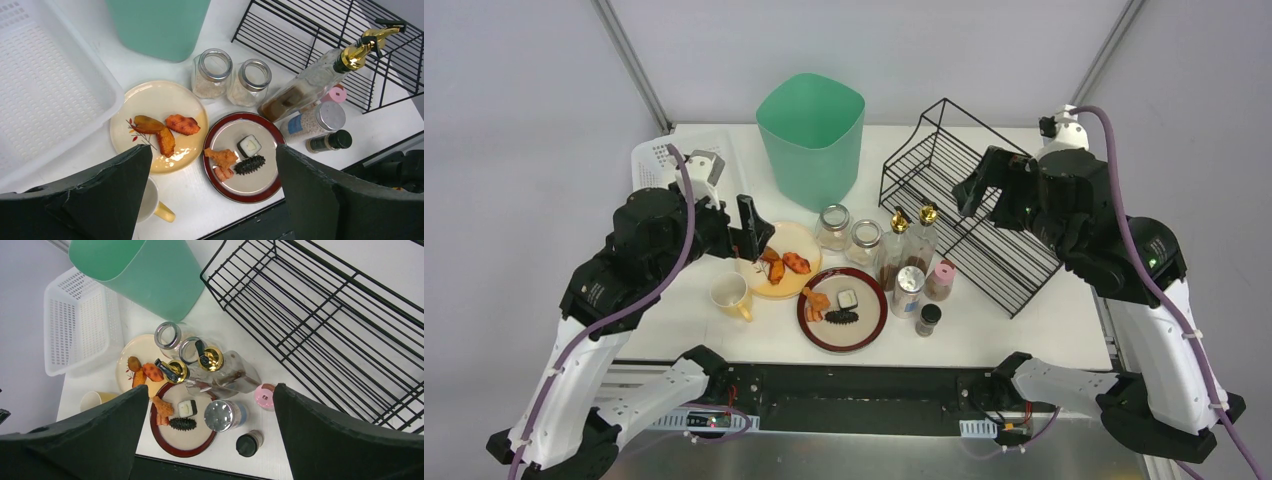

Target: Clear the kitchen counter

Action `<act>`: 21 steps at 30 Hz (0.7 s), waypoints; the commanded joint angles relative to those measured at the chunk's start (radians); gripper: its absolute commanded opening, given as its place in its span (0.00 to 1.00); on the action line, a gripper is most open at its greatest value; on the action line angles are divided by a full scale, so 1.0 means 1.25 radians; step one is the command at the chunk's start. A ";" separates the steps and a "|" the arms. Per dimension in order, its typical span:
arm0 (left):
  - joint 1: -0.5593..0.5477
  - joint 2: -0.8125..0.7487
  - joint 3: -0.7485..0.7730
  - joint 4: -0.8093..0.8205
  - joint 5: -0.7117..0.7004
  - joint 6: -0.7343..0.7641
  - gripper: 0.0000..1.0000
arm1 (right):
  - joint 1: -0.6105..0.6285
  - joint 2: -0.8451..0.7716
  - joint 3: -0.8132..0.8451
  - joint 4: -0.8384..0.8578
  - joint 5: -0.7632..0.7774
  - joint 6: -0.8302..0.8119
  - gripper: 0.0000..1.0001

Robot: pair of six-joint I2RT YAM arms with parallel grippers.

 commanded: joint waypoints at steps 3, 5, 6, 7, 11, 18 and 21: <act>0.002 -0.038 -0.016 0.000 -0.009 -0.025 1.00 | -0.003 -0.026 0.009 -0.024 0.034 -0.036 0.99; 0.002 -0.049 -0.022 0.000 -0.007 -0.021 1.00 | -0.002 -0.037 -0.016 -0.020 0.026 -0.058 0.99; 0.002 -0.053 -0.026 0.000 -0.011 -0.018 1.00 | -0.003 -0.046 -0.030 -0.015 0.022 -0.065 0.99; 0.002 -0.057 -0.030 0.000 -0.011 -0.016 1.00 | -0.002 -0.055 -0.046 -0.007 0.014 -0.076 0.99; 0.002 -0.069 -0.046 -0.001 -0.018 -0.014 1.00 | -0.002 -0.083 -0.107 0.025 -0.019 -0.098 0.99; 0.002 -0.101 -0.067 -0.004 -0.007 -0.019 1.00 | -0.002 -0.136 -0.243 0.108 -0.055 -0.159 0.96; 0.002 -0.102 -0.069 -0.006 0.001 -0.025 1.00 | -0.002 -0.159 -0.316 0.170 -0.077 -0.178 0.92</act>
